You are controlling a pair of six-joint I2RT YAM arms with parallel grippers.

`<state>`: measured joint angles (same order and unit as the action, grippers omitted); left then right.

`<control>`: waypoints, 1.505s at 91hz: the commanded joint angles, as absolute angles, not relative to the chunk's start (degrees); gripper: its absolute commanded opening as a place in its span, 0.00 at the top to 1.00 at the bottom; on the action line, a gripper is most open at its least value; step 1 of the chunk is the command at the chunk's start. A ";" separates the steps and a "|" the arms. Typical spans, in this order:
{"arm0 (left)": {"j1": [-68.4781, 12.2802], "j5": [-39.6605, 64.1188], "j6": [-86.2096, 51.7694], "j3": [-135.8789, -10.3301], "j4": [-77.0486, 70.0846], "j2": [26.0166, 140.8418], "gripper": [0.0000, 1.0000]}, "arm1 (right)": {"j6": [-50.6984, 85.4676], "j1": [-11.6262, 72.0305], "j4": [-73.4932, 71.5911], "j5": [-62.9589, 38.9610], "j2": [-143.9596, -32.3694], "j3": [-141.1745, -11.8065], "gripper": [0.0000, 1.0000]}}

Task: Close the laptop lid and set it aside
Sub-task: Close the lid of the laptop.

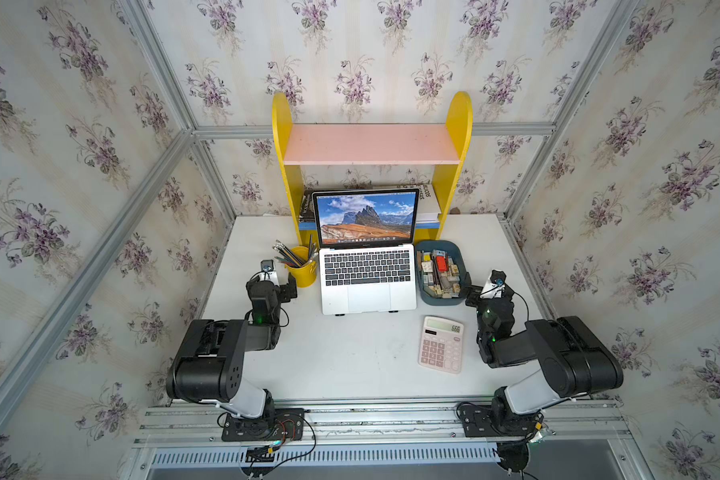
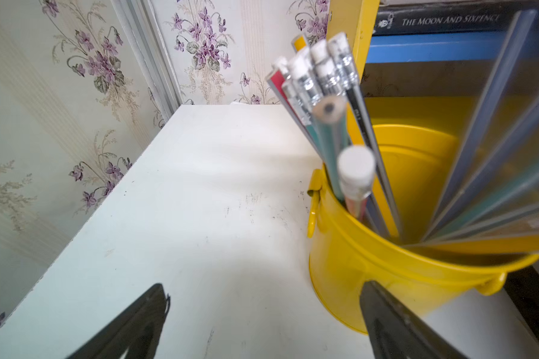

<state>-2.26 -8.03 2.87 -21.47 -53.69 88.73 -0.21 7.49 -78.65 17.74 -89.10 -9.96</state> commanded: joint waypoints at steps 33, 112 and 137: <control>-2.29 -6.34 3.69 -21.62 -53.44 88.81 0.00 | -0.24 7.35 -80.47 18.37 -89.22 -10.33 0.00; -4.14 -15.19 -5.65 -18.26 -35.06 61.54 0.00 | 9.46 8.41 -62.54 18.29 -59.50 -5.87 0.00; -4.21 -10.87 -24.60 -23.08 -11.15 44.55 0.00 | 27.78 8.28 -36.82 12.91 -47.73 -13.03 0.00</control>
